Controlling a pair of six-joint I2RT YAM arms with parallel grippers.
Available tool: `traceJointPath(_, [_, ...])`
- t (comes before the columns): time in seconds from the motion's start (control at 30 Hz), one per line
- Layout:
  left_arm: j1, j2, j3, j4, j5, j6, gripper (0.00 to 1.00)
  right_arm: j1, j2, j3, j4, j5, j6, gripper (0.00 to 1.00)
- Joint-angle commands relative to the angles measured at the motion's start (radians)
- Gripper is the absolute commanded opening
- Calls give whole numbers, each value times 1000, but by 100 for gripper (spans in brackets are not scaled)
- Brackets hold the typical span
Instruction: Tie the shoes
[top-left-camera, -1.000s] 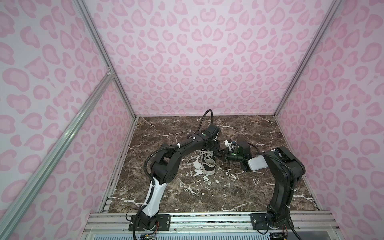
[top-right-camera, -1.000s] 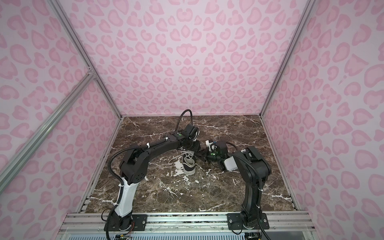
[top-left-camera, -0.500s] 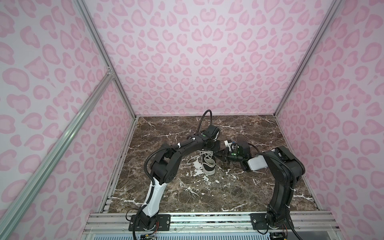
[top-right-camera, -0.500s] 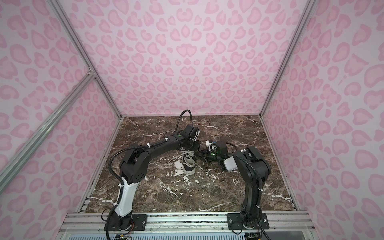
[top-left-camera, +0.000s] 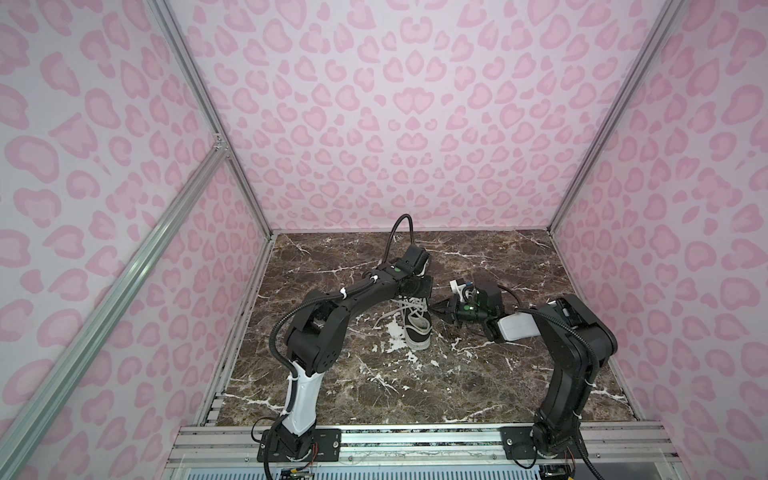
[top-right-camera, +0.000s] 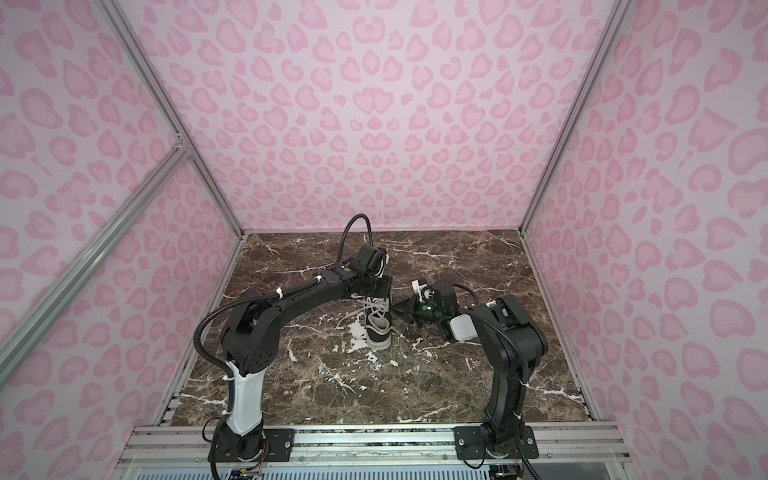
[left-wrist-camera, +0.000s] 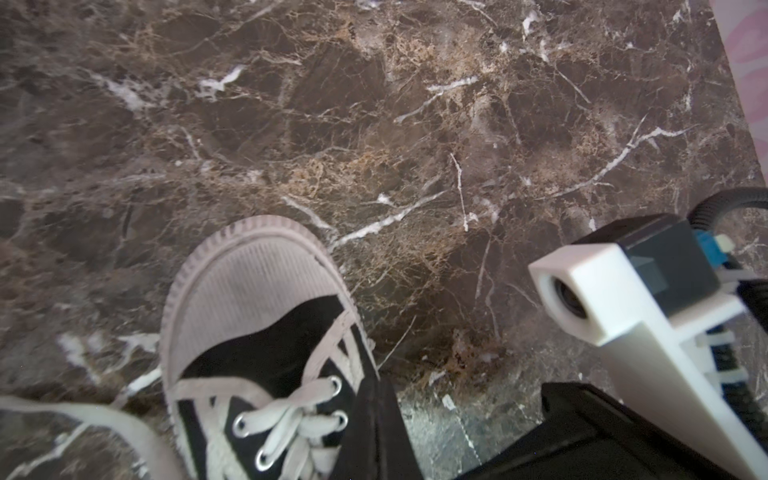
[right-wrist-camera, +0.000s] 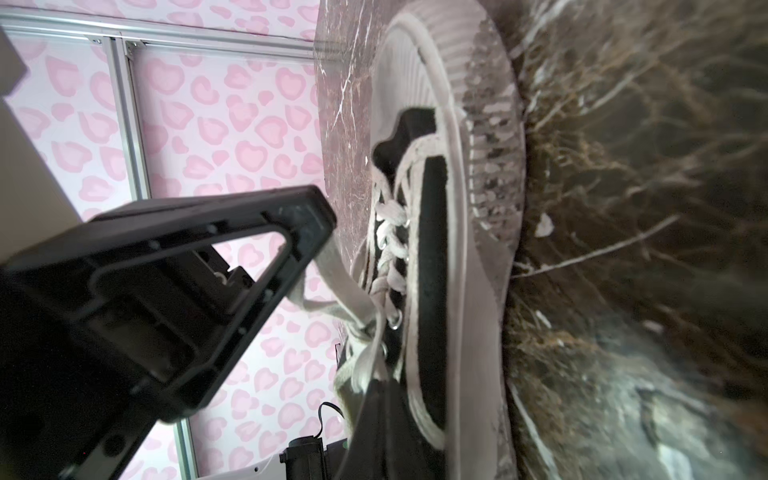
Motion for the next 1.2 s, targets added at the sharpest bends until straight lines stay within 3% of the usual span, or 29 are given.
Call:
traceJointPath(0.0, [11, -28, -23, 38, -12, -19, 4, -4, -6, -2, -45, -4, -40, 0])
traceJointPath(0.3, [42, -60, -64, 50, -11, -29, 4, -21, -41, -18, -117, 1, -82, 0])
traceJointPath(0.77, [119, -100, -135, 75, 12, -34, 4, -74, -137, -23, -407, 18, -251, 0])
traceJointPath(1.13, [136, -97, -150, 86, 54, -36, 4, -110, -186, -2, -539, 18, -364, 0])
traceJointPath(1.17, [135, -97, -150, 90, 65, -39, 4, -105, -196, 10, -552, 21, -385, 5])
